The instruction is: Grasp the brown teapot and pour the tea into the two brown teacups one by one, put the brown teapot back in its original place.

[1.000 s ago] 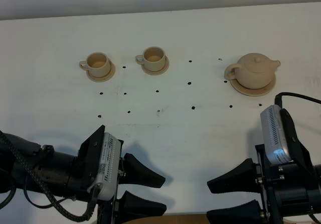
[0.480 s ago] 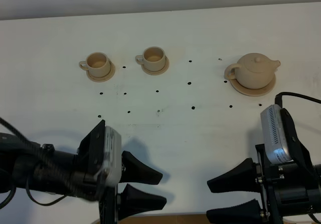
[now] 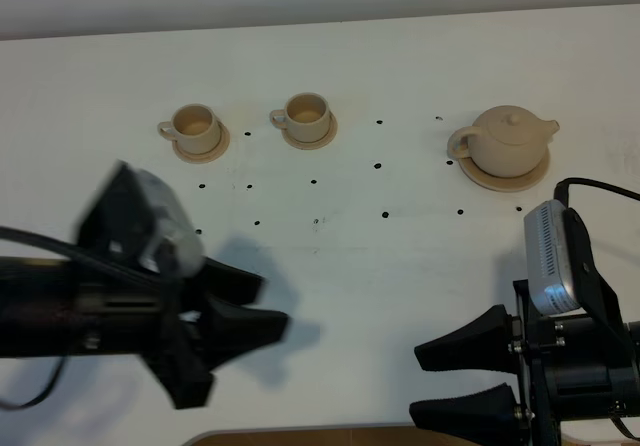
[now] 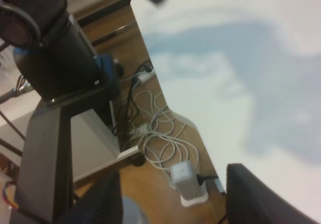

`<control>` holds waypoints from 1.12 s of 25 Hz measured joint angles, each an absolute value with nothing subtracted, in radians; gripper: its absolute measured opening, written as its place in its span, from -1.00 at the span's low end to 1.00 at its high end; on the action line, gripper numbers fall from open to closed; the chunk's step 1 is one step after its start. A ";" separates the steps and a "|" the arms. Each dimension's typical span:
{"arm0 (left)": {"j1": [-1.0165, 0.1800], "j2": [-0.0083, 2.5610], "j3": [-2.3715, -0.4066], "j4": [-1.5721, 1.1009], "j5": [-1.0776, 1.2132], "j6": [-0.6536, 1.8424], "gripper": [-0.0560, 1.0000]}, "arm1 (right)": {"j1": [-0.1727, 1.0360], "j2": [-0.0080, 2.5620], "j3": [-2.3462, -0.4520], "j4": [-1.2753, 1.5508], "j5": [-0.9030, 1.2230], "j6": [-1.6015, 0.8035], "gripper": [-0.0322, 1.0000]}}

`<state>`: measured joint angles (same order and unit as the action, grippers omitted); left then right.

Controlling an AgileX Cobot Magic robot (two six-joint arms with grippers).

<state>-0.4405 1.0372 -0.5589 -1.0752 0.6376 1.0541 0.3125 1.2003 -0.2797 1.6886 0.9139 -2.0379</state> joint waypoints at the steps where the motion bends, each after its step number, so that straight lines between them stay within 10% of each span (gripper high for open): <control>1: -0.441 0.990 -0.574 -0.975 0.635 0.910 0.05 | 0.312 1.200 -0.280 1.695 0.911 -2.038 -0.01; 10: -0.441 0.704 -0.597 0.035 0.911 -0.136 0.05 | 0.312 1.200 -0.286 1.771 0.859 -2.038 -0.01; 28: -0.441 0.283 -0.515 0.130 1.049 -0.179 0.05 | 0.312 1.200 -0.329 1.801 0.856 -2.038 -0.01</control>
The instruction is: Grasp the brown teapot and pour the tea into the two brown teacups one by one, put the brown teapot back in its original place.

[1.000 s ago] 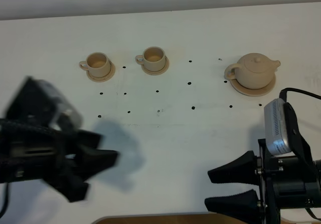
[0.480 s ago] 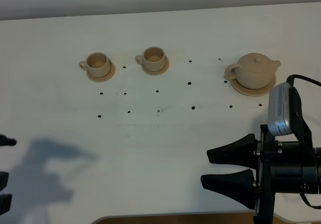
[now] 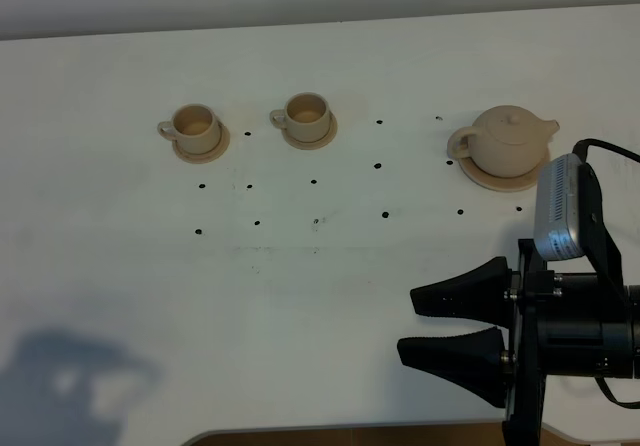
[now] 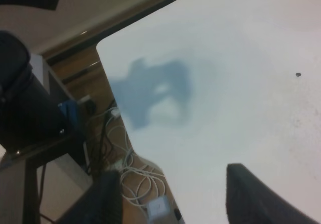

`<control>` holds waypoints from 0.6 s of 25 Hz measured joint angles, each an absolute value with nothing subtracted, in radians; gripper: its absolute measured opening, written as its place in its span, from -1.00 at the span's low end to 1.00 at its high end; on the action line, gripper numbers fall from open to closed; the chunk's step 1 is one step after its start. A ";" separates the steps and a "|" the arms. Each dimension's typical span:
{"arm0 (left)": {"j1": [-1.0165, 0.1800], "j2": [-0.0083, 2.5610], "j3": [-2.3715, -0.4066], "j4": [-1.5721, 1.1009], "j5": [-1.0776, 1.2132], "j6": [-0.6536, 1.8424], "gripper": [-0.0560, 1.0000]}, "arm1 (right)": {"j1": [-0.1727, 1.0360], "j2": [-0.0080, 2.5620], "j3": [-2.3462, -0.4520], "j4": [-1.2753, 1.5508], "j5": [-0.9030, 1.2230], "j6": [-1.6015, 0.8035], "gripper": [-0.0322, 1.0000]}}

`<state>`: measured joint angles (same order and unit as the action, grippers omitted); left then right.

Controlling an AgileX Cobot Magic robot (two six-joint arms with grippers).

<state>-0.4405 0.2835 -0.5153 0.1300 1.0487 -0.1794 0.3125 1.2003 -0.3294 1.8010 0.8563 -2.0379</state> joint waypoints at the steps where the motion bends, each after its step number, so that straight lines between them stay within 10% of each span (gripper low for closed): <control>1: -0.441 0.269 -0.515 0.128 1.049 -0.178 0.05 | 0.312 1.200 -0.329 1.801 0.856 -2.038 -0.01; 15: -0.140 0.103 -0.515 0.123 1.049 -0.177 0.05 | 0.312 1.200 -0.330 1.801 0.856 -2.034 -0.01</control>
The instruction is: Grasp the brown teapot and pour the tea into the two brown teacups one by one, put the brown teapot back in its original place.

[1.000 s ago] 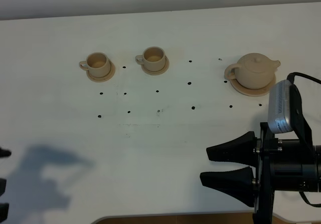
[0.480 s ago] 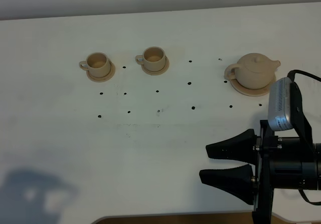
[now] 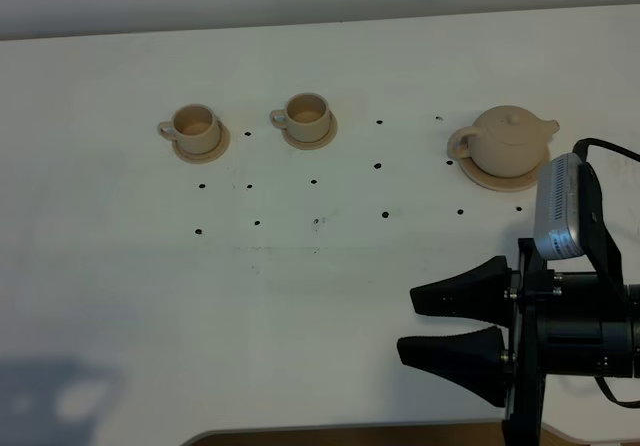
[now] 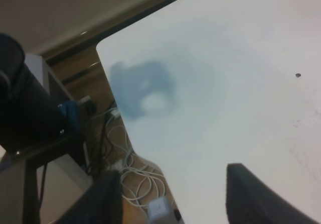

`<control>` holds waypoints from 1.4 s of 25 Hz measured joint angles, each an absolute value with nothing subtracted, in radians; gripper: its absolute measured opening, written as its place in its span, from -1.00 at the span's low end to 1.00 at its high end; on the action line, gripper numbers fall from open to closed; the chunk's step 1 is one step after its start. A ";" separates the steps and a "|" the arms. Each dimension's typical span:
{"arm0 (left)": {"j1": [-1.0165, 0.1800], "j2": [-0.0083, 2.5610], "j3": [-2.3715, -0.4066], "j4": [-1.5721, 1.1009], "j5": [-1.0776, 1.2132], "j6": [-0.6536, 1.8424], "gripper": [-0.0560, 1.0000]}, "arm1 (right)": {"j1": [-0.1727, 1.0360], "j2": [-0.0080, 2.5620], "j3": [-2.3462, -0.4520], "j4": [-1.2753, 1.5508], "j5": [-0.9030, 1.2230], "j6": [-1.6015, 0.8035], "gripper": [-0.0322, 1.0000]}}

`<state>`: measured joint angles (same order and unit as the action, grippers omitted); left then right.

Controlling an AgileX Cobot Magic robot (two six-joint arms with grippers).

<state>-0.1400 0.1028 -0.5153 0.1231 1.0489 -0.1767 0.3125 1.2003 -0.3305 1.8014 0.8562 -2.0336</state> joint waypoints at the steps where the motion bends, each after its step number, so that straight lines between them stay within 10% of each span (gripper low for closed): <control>1: -0.114 0.089 -0.515 0.123 1.049 -0.176 0.05 | 0.312 1.200 -0.330 1.801 0.856 -2.028 -0.01; 22: -0.045 -0.004 -0.515 0.124 1.051 -0.175 0.05 | 0.312 1.246 -0.606 1.779 0.632 -1.551 -0.08; 35: -0.045 -0.004 -0.515 0.124 1.051 -0.175 0.05 | 0.312 1.678 -1.192 0.974 0.626 -0.874 -0.04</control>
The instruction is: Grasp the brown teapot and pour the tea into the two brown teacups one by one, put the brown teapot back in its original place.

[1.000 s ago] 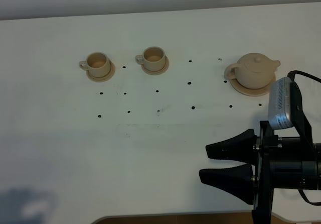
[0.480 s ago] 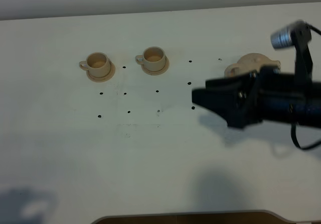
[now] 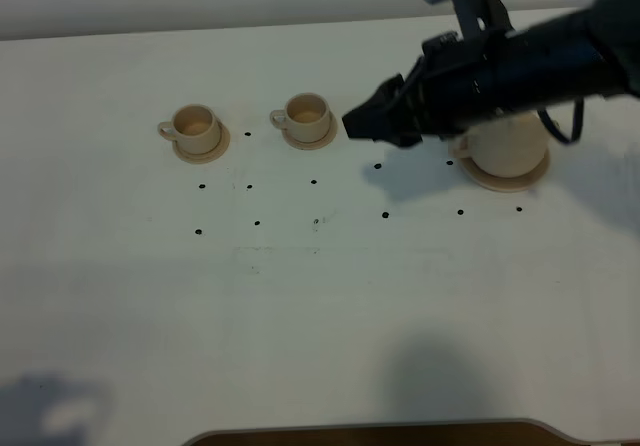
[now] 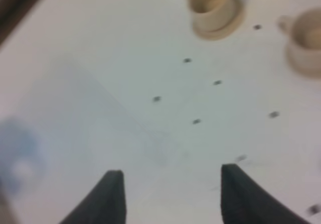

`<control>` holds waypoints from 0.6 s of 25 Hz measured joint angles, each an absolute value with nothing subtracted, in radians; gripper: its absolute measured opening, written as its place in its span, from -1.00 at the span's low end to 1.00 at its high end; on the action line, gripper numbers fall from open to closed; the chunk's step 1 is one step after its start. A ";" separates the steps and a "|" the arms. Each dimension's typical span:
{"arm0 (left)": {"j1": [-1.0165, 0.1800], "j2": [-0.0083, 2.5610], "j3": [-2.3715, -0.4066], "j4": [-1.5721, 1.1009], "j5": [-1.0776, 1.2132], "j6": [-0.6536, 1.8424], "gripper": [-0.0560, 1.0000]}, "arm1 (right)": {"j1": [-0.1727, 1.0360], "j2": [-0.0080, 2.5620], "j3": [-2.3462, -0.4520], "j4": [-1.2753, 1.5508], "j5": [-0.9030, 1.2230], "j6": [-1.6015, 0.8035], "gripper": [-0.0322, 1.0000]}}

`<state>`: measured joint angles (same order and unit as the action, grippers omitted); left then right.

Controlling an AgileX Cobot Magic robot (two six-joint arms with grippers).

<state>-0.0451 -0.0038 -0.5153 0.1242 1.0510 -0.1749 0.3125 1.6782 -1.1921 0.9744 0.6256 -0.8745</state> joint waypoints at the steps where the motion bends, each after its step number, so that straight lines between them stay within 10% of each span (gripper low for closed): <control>1: -0.045 -0.004 -0.515 0.124 1.051 -0.175 0.05 | 0.312 1.706 -1.235 0.932 0.626 -0.846 -0.02; 15: -0.045 -0.004 -0.515 0.124 1.051 -0.175 0.05 | 0.314 2.055 -1.637 0.410 0.783 -0.452 0.06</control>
